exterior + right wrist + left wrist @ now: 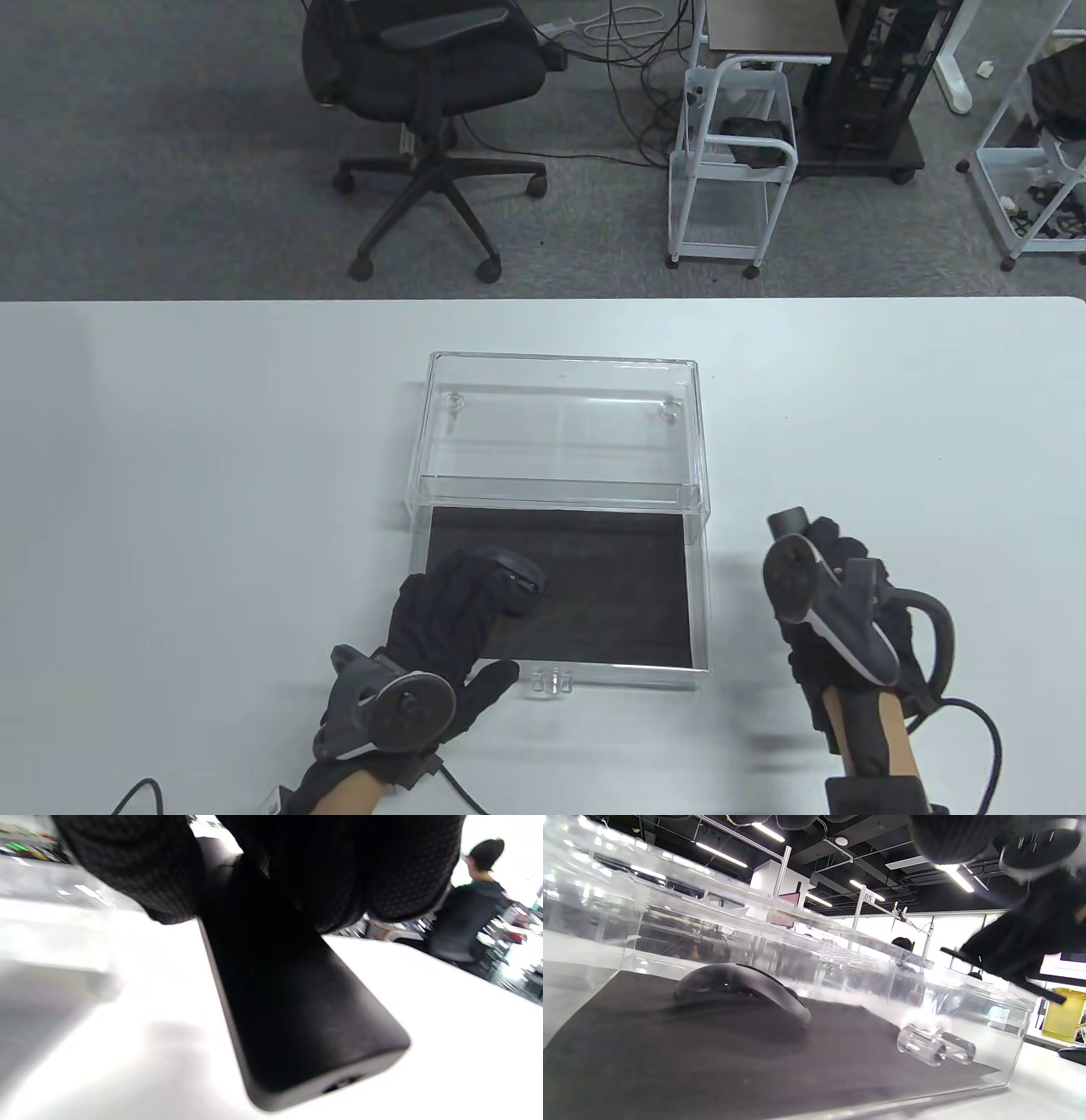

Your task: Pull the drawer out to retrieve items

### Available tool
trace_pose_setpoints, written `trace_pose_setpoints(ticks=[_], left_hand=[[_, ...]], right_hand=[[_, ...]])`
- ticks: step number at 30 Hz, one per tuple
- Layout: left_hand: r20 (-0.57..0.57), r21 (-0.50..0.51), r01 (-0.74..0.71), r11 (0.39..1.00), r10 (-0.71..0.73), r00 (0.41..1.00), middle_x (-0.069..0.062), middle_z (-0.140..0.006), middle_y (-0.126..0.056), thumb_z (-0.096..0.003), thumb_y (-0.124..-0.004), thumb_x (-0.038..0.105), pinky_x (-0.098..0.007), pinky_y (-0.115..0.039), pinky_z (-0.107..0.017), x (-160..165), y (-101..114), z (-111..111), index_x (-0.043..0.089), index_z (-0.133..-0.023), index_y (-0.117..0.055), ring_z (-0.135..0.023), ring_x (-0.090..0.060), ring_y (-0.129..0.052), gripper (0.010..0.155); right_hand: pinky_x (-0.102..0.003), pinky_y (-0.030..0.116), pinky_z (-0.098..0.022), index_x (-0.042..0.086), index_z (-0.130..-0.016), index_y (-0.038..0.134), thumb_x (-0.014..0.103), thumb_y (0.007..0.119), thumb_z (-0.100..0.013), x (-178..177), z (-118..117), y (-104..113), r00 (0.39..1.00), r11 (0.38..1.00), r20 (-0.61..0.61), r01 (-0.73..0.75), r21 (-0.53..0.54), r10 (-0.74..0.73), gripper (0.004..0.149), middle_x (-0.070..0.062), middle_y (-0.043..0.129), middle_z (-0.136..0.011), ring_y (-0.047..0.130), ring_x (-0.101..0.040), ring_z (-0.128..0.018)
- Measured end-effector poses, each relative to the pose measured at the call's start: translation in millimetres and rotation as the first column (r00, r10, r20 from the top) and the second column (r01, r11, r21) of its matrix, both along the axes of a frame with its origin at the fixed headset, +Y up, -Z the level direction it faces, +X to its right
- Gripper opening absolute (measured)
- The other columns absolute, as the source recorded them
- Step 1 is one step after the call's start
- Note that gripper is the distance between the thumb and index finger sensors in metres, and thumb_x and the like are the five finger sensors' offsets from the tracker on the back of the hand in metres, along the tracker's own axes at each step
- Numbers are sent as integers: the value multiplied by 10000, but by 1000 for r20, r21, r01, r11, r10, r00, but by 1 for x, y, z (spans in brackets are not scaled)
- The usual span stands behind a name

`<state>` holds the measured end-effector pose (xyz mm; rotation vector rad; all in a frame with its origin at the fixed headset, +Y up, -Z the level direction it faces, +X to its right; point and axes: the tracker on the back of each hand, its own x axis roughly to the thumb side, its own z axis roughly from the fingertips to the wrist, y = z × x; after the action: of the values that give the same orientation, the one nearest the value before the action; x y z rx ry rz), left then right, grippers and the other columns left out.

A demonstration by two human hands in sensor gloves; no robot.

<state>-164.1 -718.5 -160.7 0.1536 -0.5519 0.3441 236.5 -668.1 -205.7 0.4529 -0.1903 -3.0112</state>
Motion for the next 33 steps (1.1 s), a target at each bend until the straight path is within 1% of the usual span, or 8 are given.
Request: trace_pose_setpoints(ticks=[6,13,17,22,26,28,30,33], left_hand=[[-1,5,-2,1000,2,1000,-124,-1257,-339,-482,-710,594,-740,-420,-756,0,1,1,257,-1173,-299,-1167,-429,-362,872],[-3,-5,1,1000,-1,1000,-124,-1257,-342,-483,-710,592,-740,-418,-756,0,1,1,257,-1173,-302,-1166,-429,-361,869],[-2,-2,1,1000,-2,1000,-122,-1257,-343,-481,-711,593,-741,-419,-756,0,1,1,260,-1173,-305,-1167,-427,-359,868],[5,24,-4,1000,4,1000,-123,-1256,-338,-481,-710,594,-740,-419,-756,2,4,3,252,-1173,-311,-1167,-429,-357,869],[5,39,-1,999,1,1000,-125,-1257,-331,-481,-709,594,-741,-417,-756,2,5,5,253,-1173,-304,-1168,-427,-353,871],[5,43,-5,999,5,1000,-124,-1257,-330,-481,-709,595,-740,-417,-757,2,6,5,253,-1173,-301,-1168,-427,-351,873],[14,45,-11,999,10,1000,-126,-1258,-327,-481,-706,602,-743,-416,-755,2,6,6,250,-1174,-287,-1168,-430,-350,883],[13,53,-13,999,12,1000,-128,-1258,-328,-480,-706,603,-742,-417,-755,2,7,7,248,-1174,-282,-1168,-429,-350,888]], right_hand=[[-547,851,-487,13,-1102,574,462,872,-466,58,-5,-55,985,994,172,29,-101,-11,833,-220,804,-897,939,-365,-624],[-555,837,-511,18,-1110,552,461,862,-472,67,-9,-85,976,986,219,37,-165,0,836,-206,791,-921,921,-368,-652],[-568,818,-527,25,-1119,531,464,852,-480,68,-8,-81,972,984,233,47,-175,-5,839,-200,777,-944,914,-375,-679],[-625,743,-585,69,-1152,473,469,835,-488,23,2,-43,992,999,120,-49,1,49,856,-252,646,-1080,800,-473,-860],[-663,677,-636,90,-1168,437,499,800,-498,-36,17,-2,997,986,-76,-5,165,17,865,-260,491,-1173,651,-522,-996],[-714,579,-679,104,-1177,422,472,787,-518,-72,31,14,982,975,-188,68,212,-27,839,-258,402,-1205,513,-553,-1065],[-728,518,-705,107,-1190,339,479,769,-530,-97,43,19,956,969,-281,147,199,-87,872,-257,315,-1219,423,-556,-1092],[-736,469,-717,107,-1192,276,500,764,-525,-126,55,13,892,941,-424,267,210,-158,916,-260,262,-1220,363,-553,-1103]])
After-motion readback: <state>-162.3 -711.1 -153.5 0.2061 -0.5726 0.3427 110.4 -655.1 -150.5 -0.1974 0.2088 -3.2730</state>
